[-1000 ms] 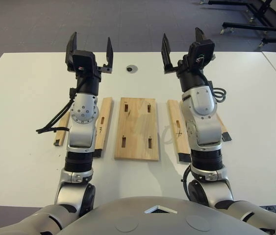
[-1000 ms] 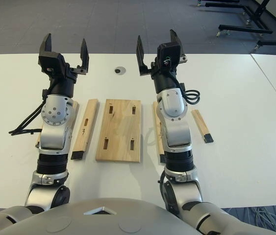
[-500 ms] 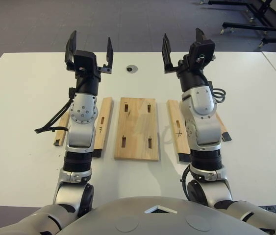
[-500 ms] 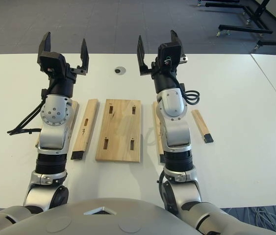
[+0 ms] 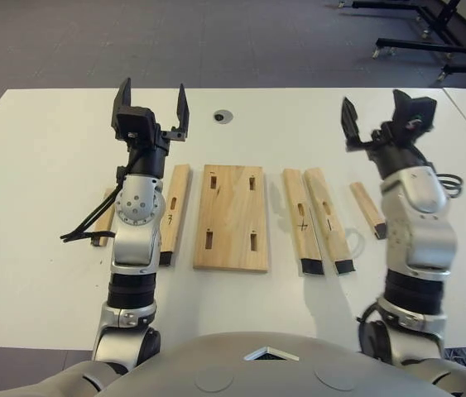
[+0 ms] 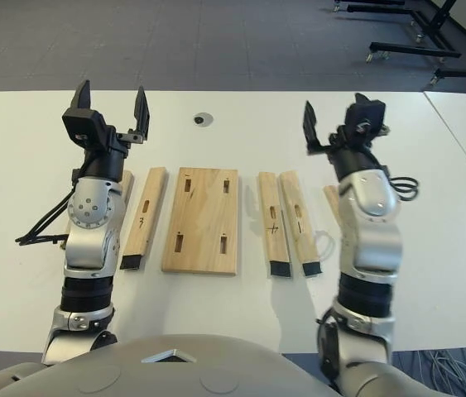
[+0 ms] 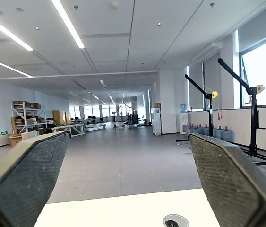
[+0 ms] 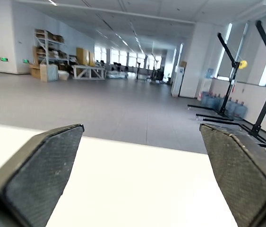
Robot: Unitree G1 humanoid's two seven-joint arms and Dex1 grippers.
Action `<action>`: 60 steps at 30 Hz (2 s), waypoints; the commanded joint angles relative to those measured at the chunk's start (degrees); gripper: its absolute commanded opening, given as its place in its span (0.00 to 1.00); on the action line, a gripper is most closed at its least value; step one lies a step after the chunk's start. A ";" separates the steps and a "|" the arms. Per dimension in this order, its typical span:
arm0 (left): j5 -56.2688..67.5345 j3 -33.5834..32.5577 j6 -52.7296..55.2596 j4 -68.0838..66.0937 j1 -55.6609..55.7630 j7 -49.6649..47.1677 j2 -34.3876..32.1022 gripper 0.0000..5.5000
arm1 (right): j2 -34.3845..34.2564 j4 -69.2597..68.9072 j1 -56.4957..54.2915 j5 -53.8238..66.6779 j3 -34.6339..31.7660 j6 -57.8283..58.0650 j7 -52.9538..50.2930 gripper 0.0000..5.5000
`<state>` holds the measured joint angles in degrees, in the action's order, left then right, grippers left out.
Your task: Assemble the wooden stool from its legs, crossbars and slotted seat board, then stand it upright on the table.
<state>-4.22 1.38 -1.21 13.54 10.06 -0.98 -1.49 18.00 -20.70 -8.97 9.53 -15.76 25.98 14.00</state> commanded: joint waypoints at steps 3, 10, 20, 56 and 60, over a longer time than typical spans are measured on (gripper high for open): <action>-2.18 0.97 1.70 6.32 -4.51 -1.71 0.84 0.83 | 7.90 -1.66 10.83 2.93 -3.17 10.81 6.53 0.82; -4.75 2.28 2.39 12.05 -8.42 -2.44 1.30 0.83 | 10.13 0.72 22.98 4.03 -5.81 13.89 9.87 0.82; -4.71 2.61 2.86 11.91 -7.74 -1.92 1.44 0.83 | 11.19 3.21 26.10 4.89 -2.33 20.24 11.30 0.70; 53.07 -6.83 35.36 13.31 1.49 17.11 0.42 0.83 | 4.65 -12.86 3.89 6.60 15.23 -2.72 12.63 0.24; 58.38 -5.82 39.93 11.93 1.57 16.62 -0.27 0.83 | 2.27 -15.26 2.52 10.15 18.62 -2.41 14.09 0.24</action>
<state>51.98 -4.75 36.58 26.58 10.63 16.11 -1.42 21.16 -34.34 -5.44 18.63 1.93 23.34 27.91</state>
